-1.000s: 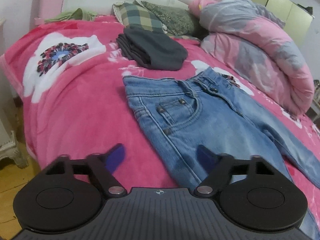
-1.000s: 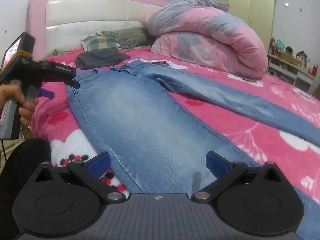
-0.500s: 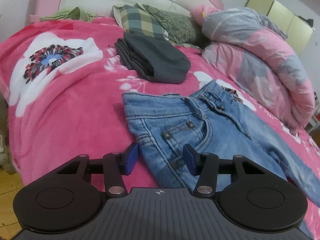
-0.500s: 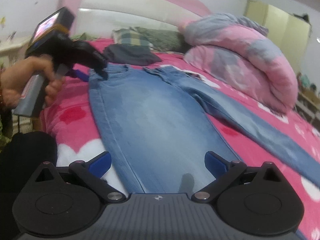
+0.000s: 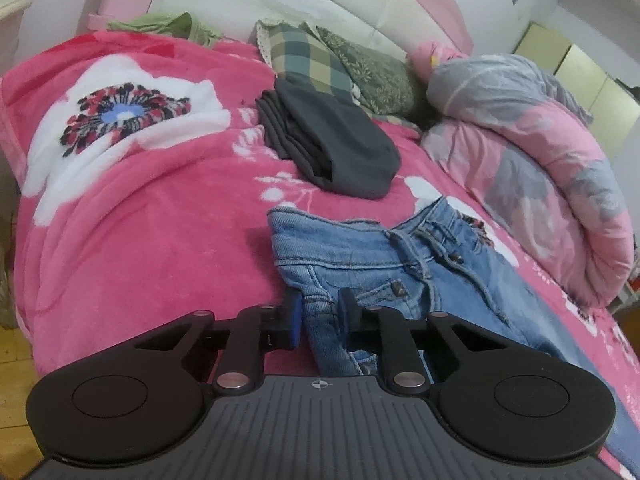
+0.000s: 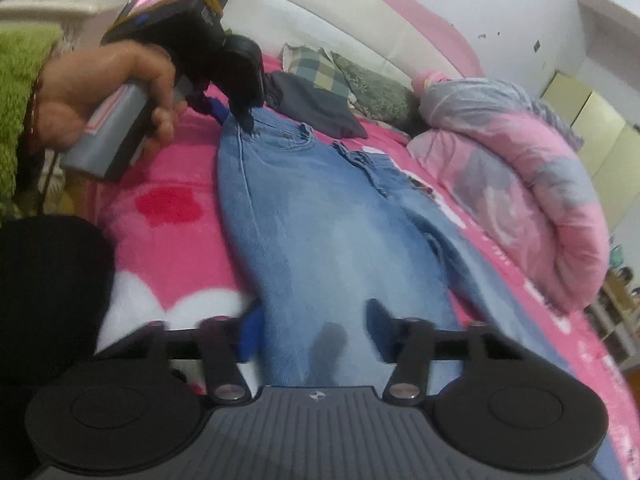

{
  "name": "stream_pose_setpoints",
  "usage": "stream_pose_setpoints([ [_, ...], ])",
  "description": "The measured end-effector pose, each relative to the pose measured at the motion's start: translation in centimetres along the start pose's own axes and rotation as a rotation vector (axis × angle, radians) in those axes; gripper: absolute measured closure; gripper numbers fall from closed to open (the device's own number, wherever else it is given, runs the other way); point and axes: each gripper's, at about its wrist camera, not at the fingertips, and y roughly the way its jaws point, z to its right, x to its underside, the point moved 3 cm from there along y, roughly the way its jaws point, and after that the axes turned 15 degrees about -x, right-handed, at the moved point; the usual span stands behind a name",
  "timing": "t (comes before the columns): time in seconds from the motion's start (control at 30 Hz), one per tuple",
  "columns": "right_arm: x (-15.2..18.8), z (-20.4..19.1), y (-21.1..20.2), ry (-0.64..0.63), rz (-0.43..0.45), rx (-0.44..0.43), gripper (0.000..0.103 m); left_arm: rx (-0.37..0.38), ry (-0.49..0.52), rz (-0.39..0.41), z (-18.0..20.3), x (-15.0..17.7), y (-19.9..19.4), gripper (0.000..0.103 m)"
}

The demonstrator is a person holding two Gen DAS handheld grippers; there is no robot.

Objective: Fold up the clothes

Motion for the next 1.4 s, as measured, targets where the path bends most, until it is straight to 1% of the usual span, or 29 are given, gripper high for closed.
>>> stream_pose_setpoints([
  [0.03,-0.1,0.1,-0.1,-0.007,0.0,0.015,0.071,0.008,0.002,0.011,0.2,-0.1,-0.3,0.089],
  [0.07,-0.2,0.2,-0.3,-0.014,0.001,0.029,0.081,0.019,0.006,0.027,0.5,-0.4,-0.6,0.089],
  [0.1,-0.4,0.6,-0.6,-0.022,0.014,0.056,0.088,0.033,0.01,0.045,1.0,-0.8,-1.0,0.089],
  [0.17,-1.0,1.4,-1.2,-0.038,0.043,0.111,0.096,0.062,0.018,0.082,2.1,-1.7,-1.7,0.09],
  [0.27,-1.7,4.3,-1.9,-0.008,0.079,0.155,0.096,0.109,0.041,0.125,4.9,-3.4,-2.4,0.09],
  [0.43,-2.4,10.4,-1.8,0.072,0.108,0.204,0.097,0.175,0.102,0.195,11.4,-5.6,-1.8,0.09],
  [0.53,-2.7,15.0,-1.4,0.168,0.12,0.201,0.098,0.189,0.134,0.179,15.6,-6.6,0.1,0.09],
  [0.67,-2.1,21.8,0.0,0.336,0.128,0.159,0.098,0.163,0.209,0.163,21.1,-7.0,3.4,0.091],
  [0.73,-1.6,24.8,1.1,0.414,0.122,0.135,0.099,0.143,0.236,0.136,22.9,-6.7,5.3,0.091],
  [0.83,-0.5,28.2,3.0,0.514,0.118,0.095,0.099,0.104,0.277,0.1,25.3,-6.0,8.2,0.091],
  [0.93,0.9,30.7,5.3,0.59,0.108,0.059,0.099,0.061,0.33,0.097,26.9,-4.9,10.5,0.091],
  [1.03,2.1,31.8,7.9,0.628,0.088,0.046,0.099,0.04,0.328,0.052,27.2,-3.9,13.0,0.09],
  [1.1,3.1,32.4,9.5,0.655,0.077,0.053,0.099,0.059,0.294,0.012,26.8,-3.6,14.5,0.083],
  [1.13,3.6,32.7,10.2,0.669,0.071,0.056,0.099,0.074,0.273,-0.003,26.4,-3.6,15.1,0.082],
  [1.2,4.4,33.1,11.4,0.696,0.065,0.059,0.098,0.134,0.229,0.004,25.3,-4.6,14.1,0.073],
  [1.23,4.8,33.3,11.8,0.71,0.064,0.058,0.098,0.165,0.206,0.01,24.7,-5.1,13.5,0.067],
  [1.27,5.0,33.5,12.1,0.718,0.064,0.056,0.096,0.197,0.183,0.016,24.0,-5.7,12.9,0.055],
  [1.3,5.2,33.8,12.3,0.725,0.064,0.054,0.09,0.212,0.176,0.032,23.3,-6.4,11.8,0.04],
  [1.33,5.3,34.0,12.3,0.743,0.065,0.056,0.085,0.223,0.174,0.051,22.4,-7.2,10.5,0.036],
  [1.37,5.3,34.3,11.8,0.767,0.085,0.057,0.076,0.22,0.184,0.066,21.5,-8.1,9.2,0.033],
  [1.4,5.2,34.6,11.2,0.792,0.105,0.059,0.063,0.213,0.205,0.069,20.6,-8.8,8.1,0.033],
])
